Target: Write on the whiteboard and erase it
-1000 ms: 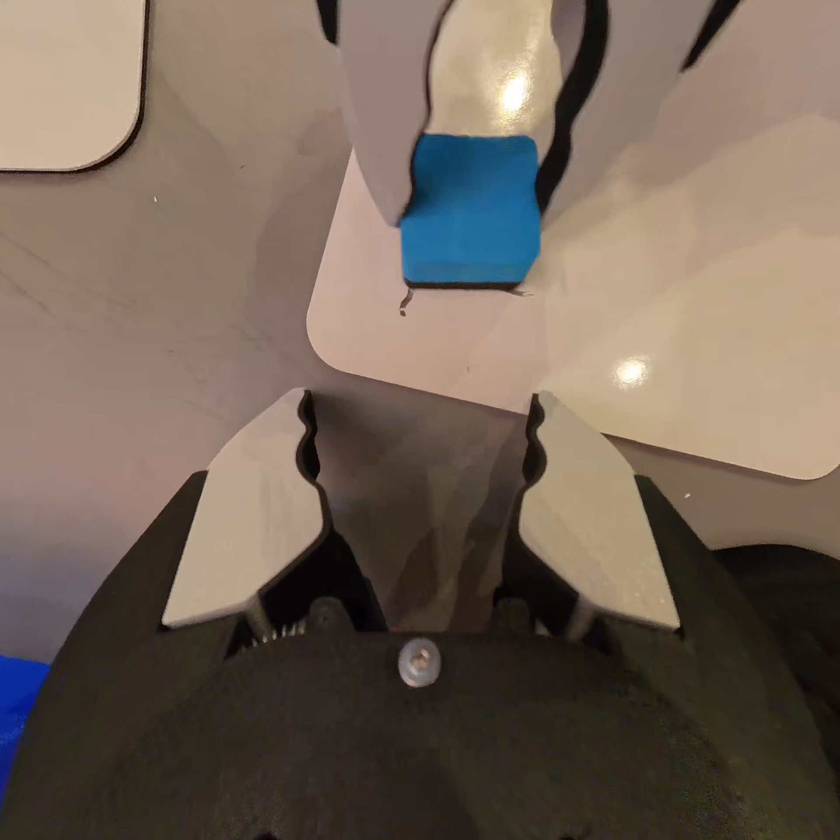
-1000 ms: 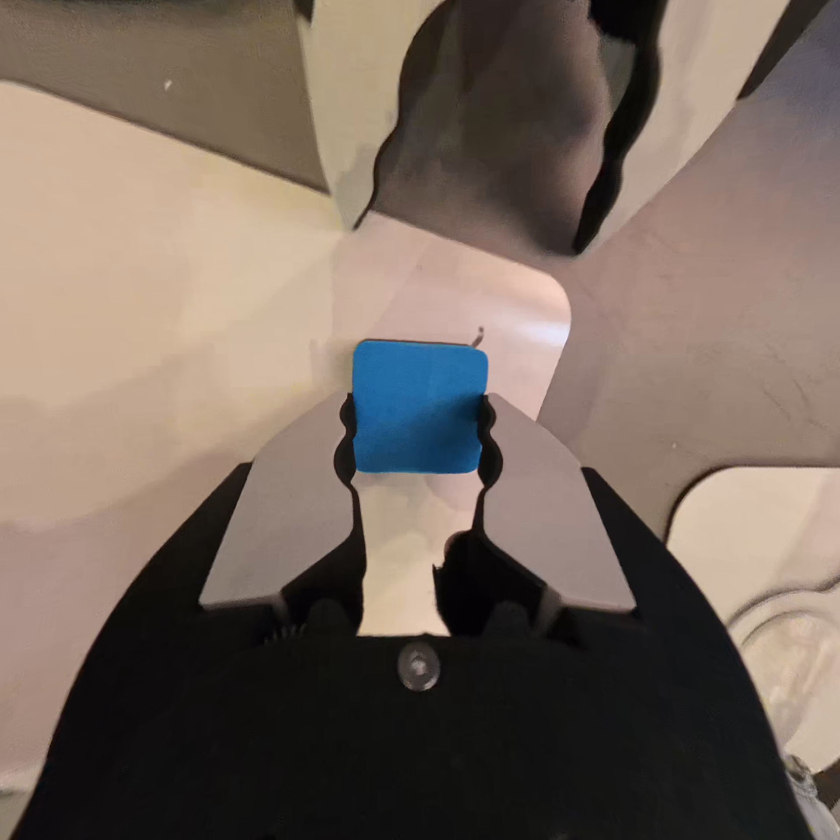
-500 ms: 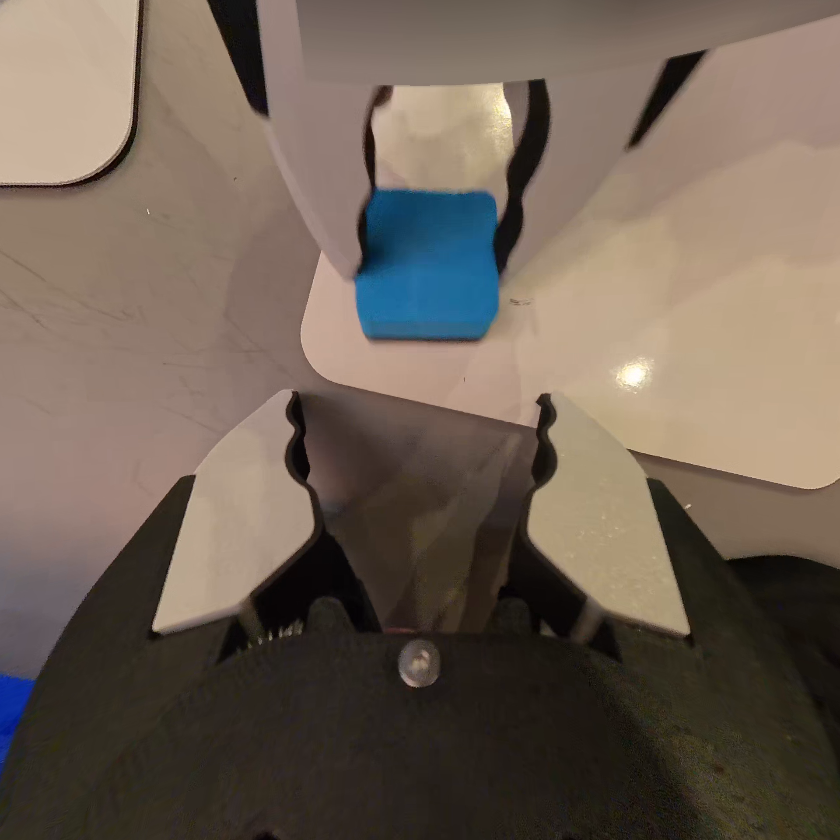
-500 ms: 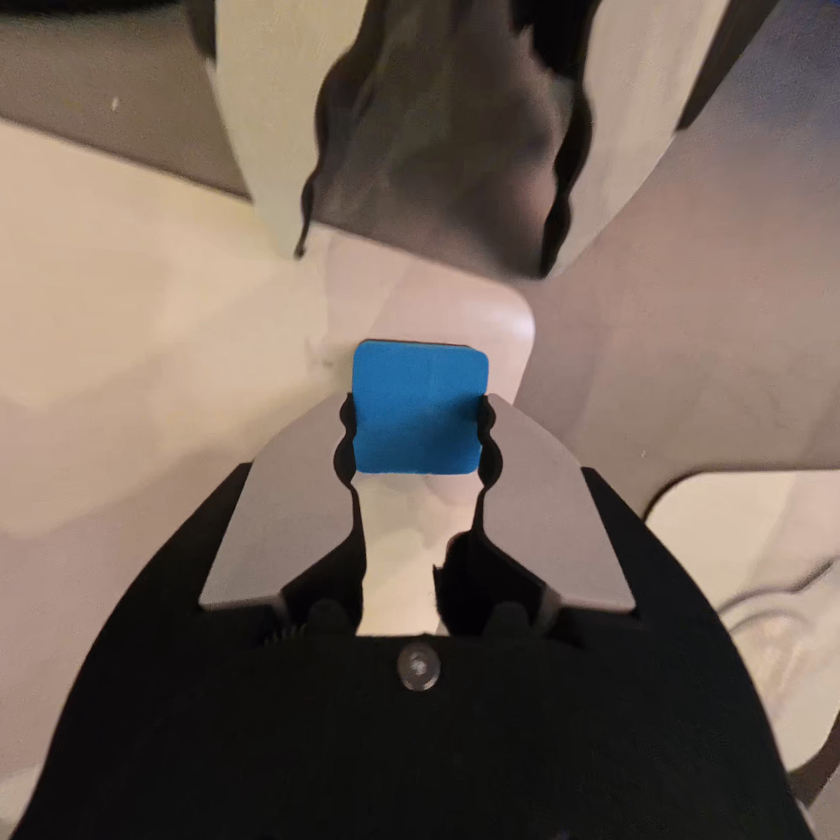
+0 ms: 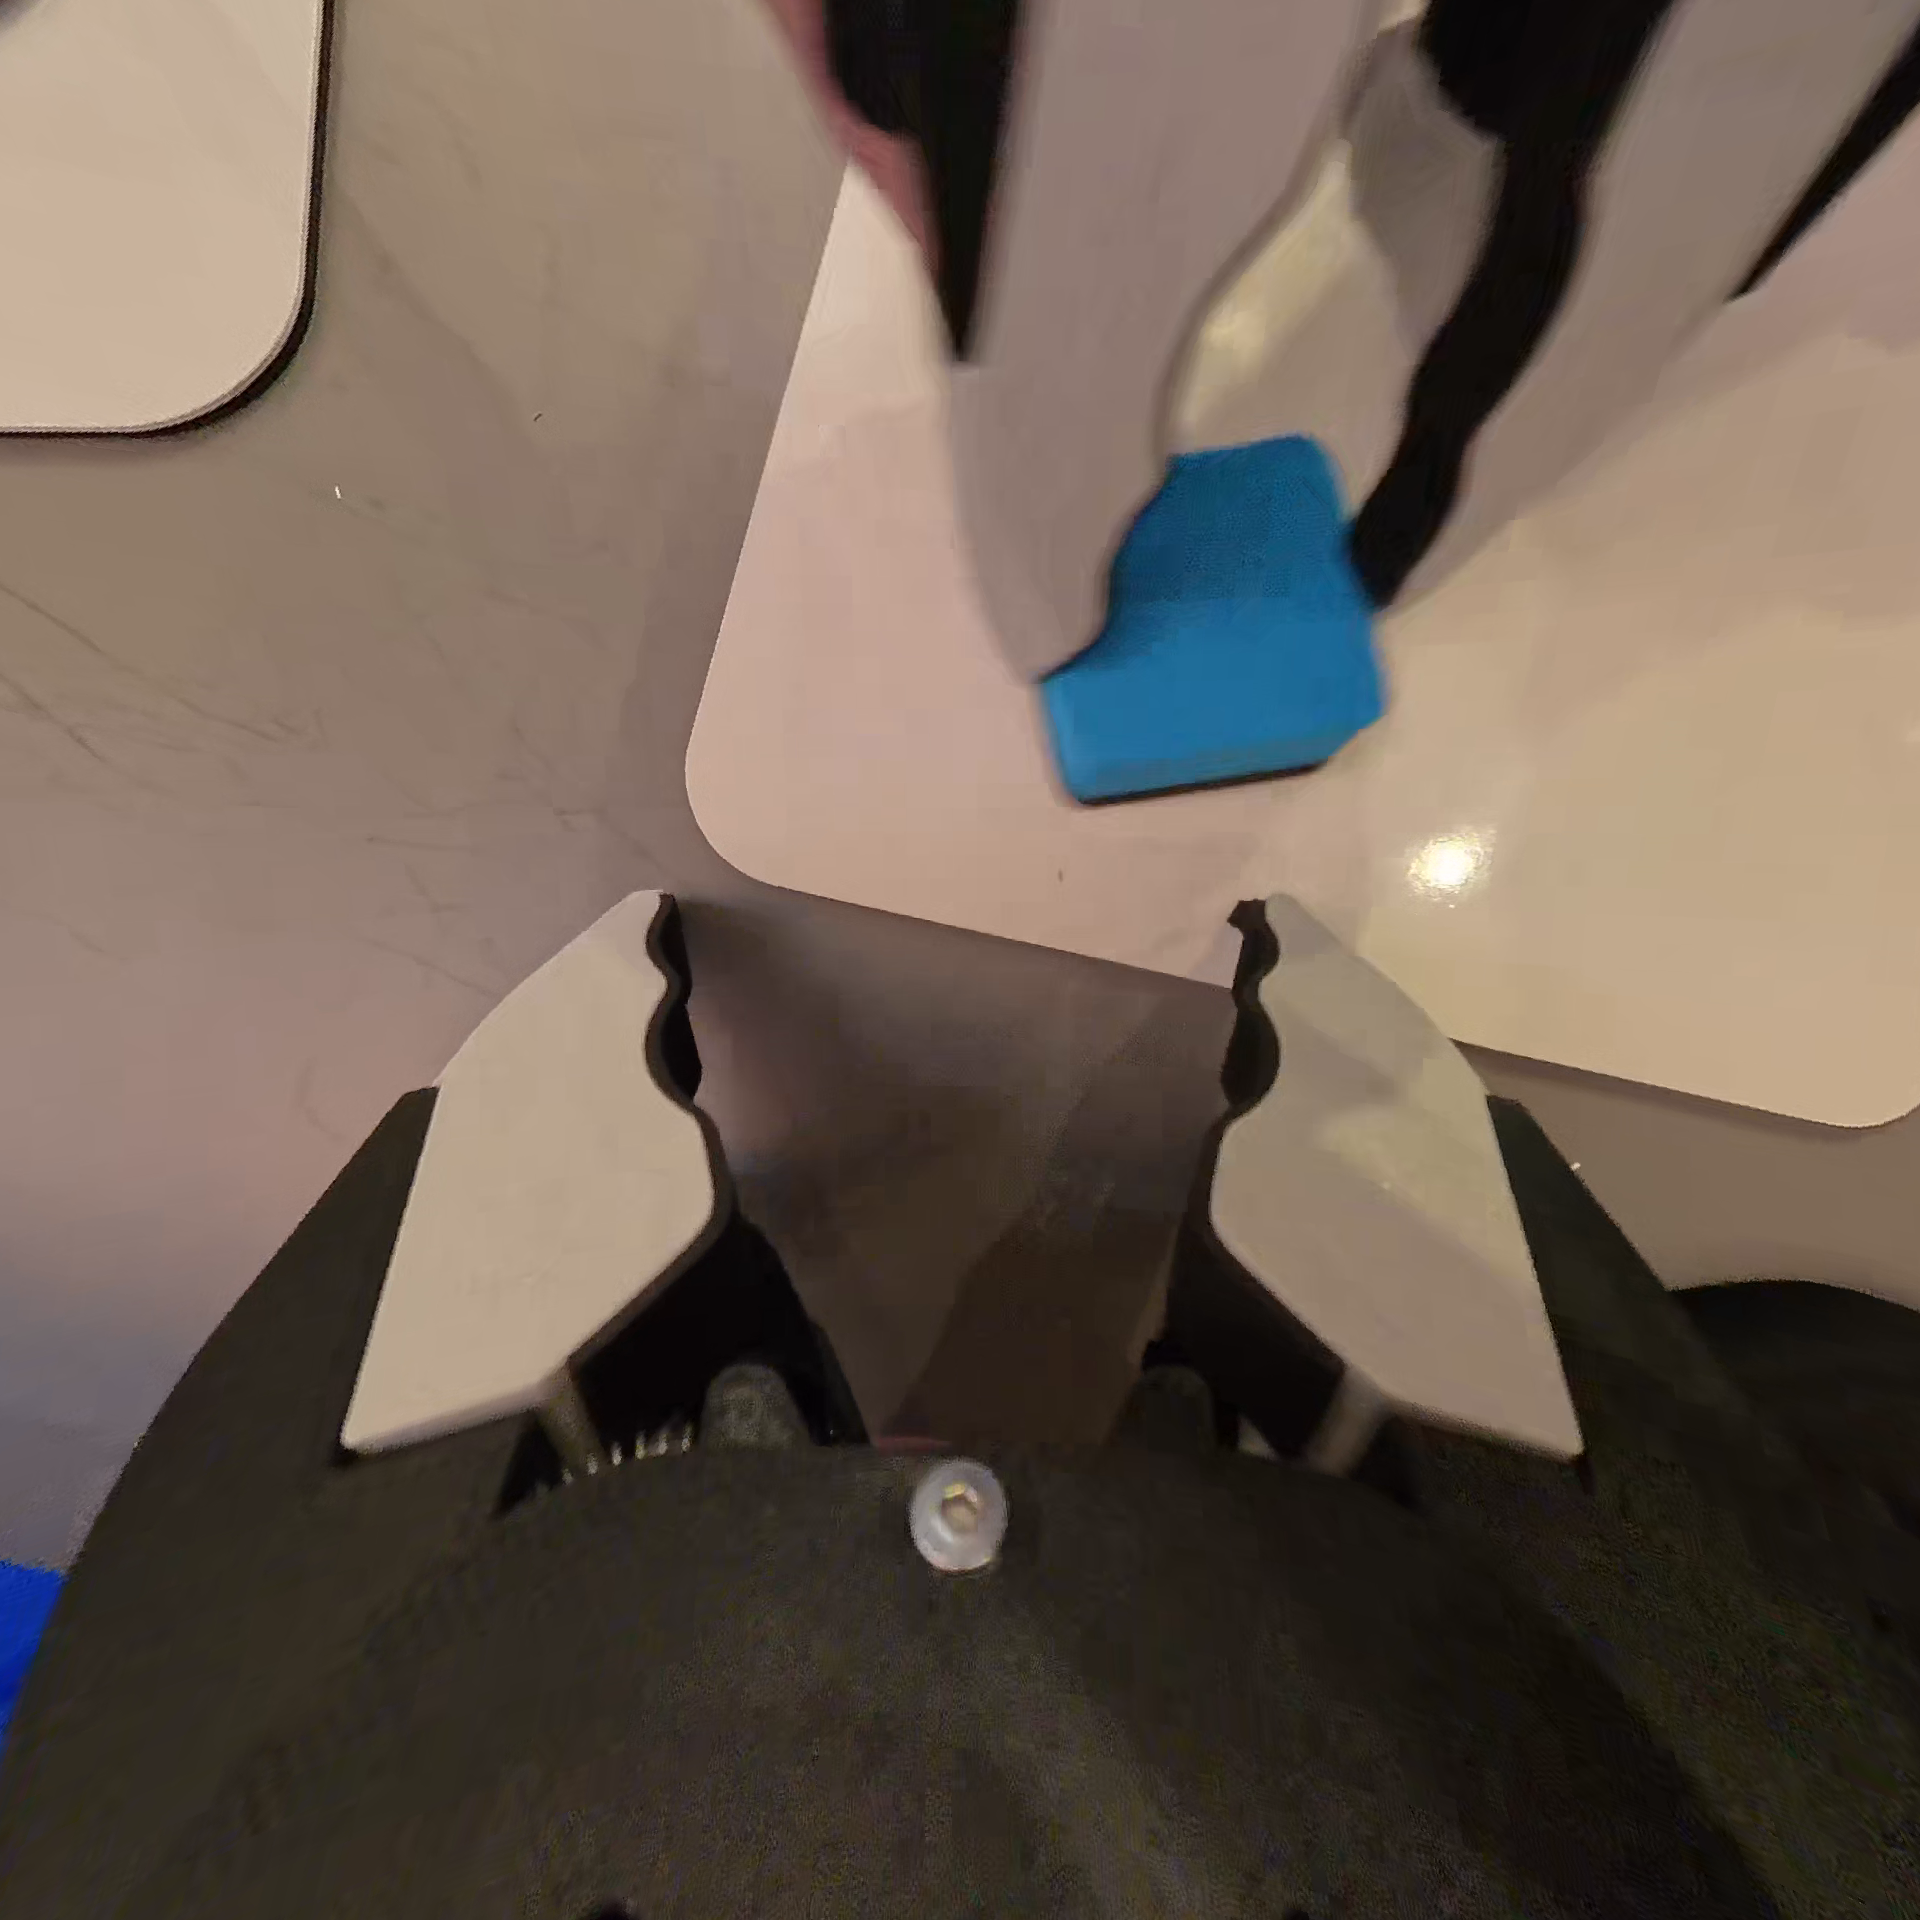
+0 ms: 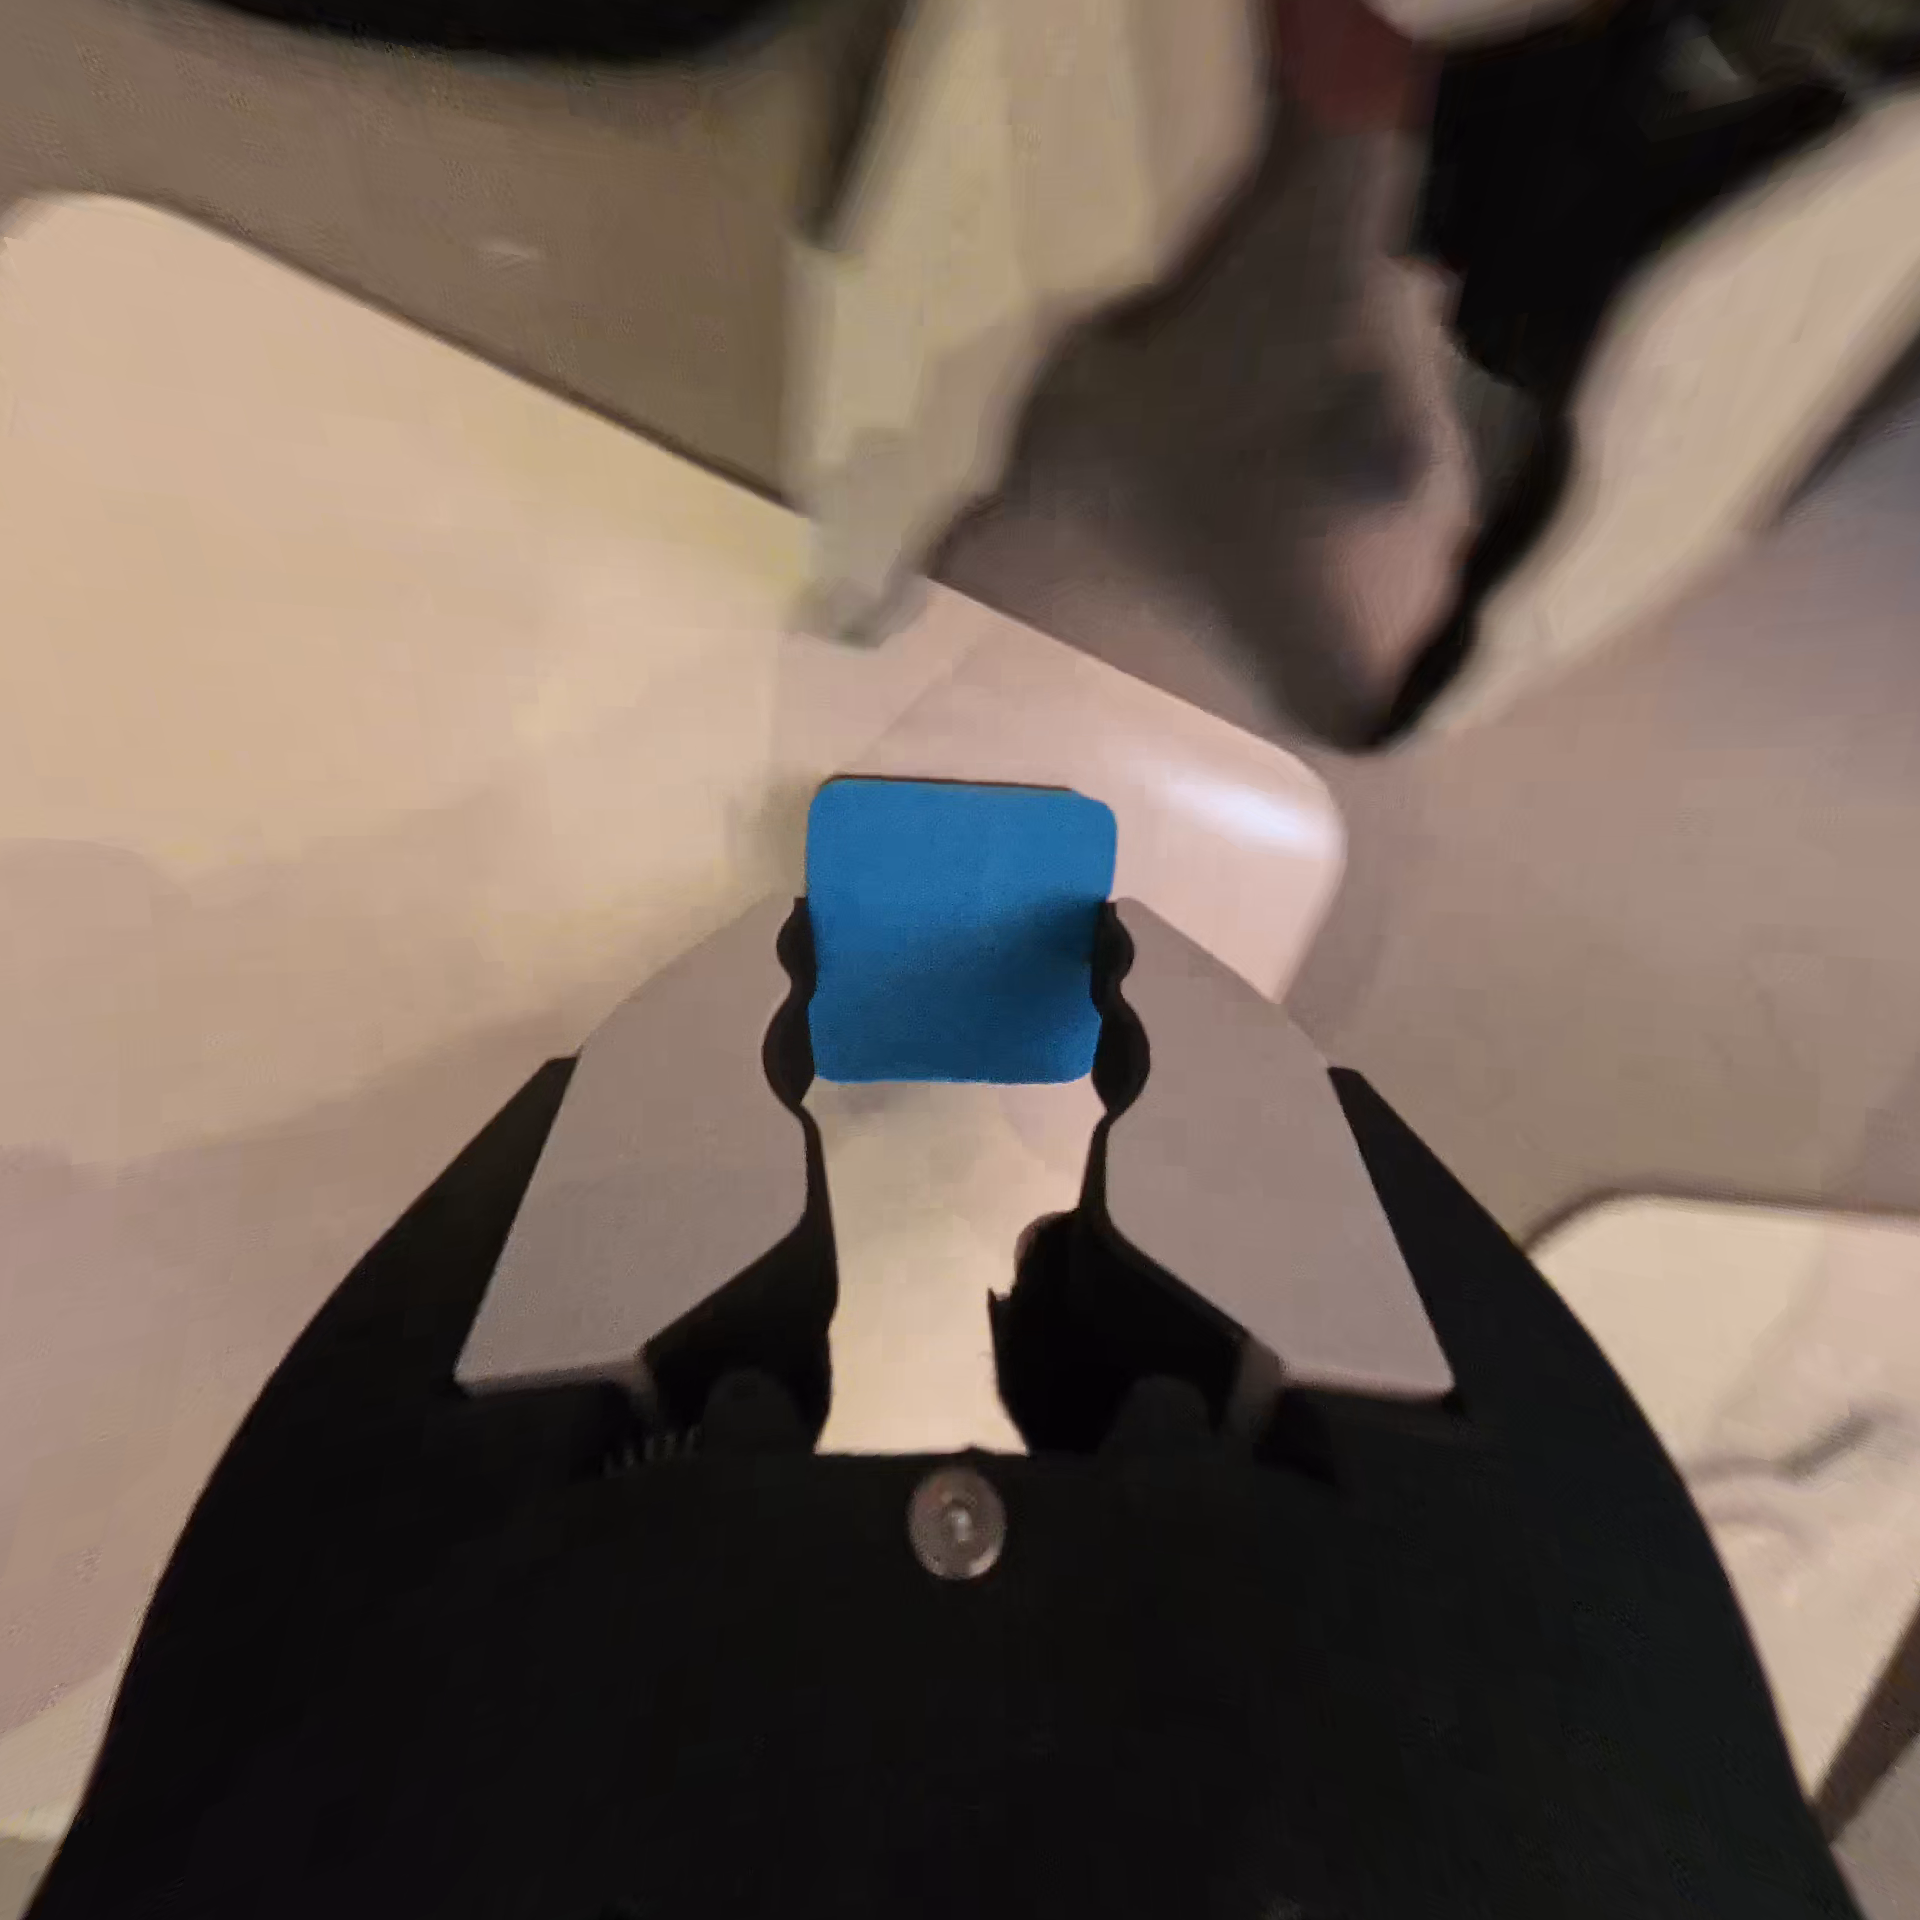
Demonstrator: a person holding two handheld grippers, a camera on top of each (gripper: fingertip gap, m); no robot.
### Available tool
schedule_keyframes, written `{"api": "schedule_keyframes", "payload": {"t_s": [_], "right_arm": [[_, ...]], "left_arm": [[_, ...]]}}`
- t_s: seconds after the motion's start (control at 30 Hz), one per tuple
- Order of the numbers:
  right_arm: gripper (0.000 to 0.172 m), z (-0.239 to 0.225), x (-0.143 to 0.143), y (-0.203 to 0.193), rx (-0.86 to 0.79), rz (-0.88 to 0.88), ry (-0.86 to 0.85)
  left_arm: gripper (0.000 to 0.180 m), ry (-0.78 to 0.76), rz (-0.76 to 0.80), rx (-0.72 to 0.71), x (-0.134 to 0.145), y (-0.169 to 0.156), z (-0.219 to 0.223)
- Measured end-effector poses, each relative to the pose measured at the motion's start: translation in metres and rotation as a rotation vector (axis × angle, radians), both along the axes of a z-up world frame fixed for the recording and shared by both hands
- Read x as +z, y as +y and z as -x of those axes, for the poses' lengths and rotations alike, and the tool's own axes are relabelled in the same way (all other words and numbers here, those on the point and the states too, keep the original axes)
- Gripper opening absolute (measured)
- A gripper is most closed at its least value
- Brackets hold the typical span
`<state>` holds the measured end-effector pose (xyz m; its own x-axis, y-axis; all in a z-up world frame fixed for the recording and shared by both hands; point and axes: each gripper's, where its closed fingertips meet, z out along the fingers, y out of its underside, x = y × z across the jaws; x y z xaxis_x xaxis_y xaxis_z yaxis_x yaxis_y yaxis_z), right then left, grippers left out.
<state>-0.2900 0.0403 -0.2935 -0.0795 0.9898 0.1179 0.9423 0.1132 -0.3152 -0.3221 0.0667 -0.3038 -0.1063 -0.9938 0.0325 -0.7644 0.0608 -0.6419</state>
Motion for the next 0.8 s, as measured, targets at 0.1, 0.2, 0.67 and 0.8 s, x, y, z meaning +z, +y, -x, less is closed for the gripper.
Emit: {"api": "schedule_keyframes", "payload": {"t_s": [0.1,0.2,0.67,0.8], "right_arm": [[0.053,-0.028,0.000,-0.010,-0.001,0.025,-0.076],[0.053,-0.010,0.000,0.000,-0.031,-0.012,-0.020],[0.053,-0.070,0.000,-0.031,-0.067,0.023,-0.082],[0.053,-0.097,0.000,-0.019,-0.184,0.002,-0.069]], "left_arm": [[0.100,0.004,-0.001,0.002,0.000,0.000,0.000],[0.101,0.006,-0.002,0.002,0.000,0.000,-0.001],[0.104,0.003,-0.001,0.012,0.000,-0.001,-0.004],[0.104,0.015,-0.005,0.012,0.000,-0.001,-0.004]]}}
